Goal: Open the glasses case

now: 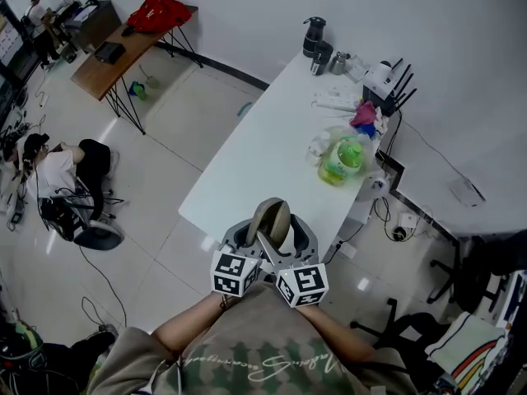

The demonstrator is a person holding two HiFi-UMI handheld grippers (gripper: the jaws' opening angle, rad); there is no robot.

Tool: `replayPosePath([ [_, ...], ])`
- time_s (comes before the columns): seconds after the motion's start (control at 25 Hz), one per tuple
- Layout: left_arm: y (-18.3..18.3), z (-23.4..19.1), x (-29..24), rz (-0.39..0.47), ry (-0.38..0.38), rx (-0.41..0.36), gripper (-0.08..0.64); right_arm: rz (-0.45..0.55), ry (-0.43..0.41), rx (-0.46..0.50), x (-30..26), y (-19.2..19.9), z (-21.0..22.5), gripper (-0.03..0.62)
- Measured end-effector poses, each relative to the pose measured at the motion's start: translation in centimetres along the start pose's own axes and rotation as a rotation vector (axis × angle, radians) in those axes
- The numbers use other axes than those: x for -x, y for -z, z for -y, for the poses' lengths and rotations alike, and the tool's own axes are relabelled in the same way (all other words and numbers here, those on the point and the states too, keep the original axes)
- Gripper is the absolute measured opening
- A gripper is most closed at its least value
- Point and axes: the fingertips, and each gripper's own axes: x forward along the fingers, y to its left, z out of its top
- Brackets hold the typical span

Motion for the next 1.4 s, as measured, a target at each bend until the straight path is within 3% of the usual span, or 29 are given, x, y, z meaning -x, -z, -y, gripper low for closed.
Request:
replayPosePath([
  [0.2,0.8,-0.5,0.3,-0.016,0.038,0.105,0.055,-0.042,-0.037,-0.061,0.1,1.3,0.9,0.338],
  [0.32,0.3,-1.8,1.1,0.006,0.044,0.153,0.057,-0.033,-0.015,-0.118,0.8,1.8,2.7,0.179],
  [0.56,-0.2,-1.2,2.0,0.019,0.206,0.218,0.057,-0.080,-0.120,-0.305,0.6,3.9,4.1,0.118],
  [0.68,0.3,-1.0,2.1,-0.011,0.294,0.256,0.055,-0.120,-0.162,-0.336,0.7,4.7,4.6,0.092],
  [0.76,0.7,-0.5,2.2,-0.044,0.341,0.204,0.055,-0.146,-0.173,-0.277,1.0,4.9,5.0,0.060],
  [0.84,0.8,0.5,2.2,-0.063,0.360,0.089,0.054,-0.135,-0.197,-0.224,1.4,4.4,5.4,0.048],
  [0.92,0.7,1.2,2.1,-0.062,0.368,0.026,0.055,-0.119,-0.228,-0.225,1.8,3.8,5.9,0.044],
  [1.04,1.2,1.4,1.6,-0.078,0.383,0.035,0.055,-0.149,-0.251,-0.275,2.0,4.4,6.4,0.043],
  [1.12,1.6,1.3,1.2,-0.090,0.414,0.088,0.055,-0.164,-0.262,-0.328,2.0,4.9,6.6,0.043],
  [1.24,1.8,1.8,1.5,-0.085,0.533,0.184,0.054,-0.153,-0.323,-0.395,2.5,4.7,6.2,0.043],
  [1.4,1.1,3.1,2.9,-0.075,0.689,0.186,0.054,-0.132,-0.463,-0.446,3.5,4.0,5.0,0.043],
])
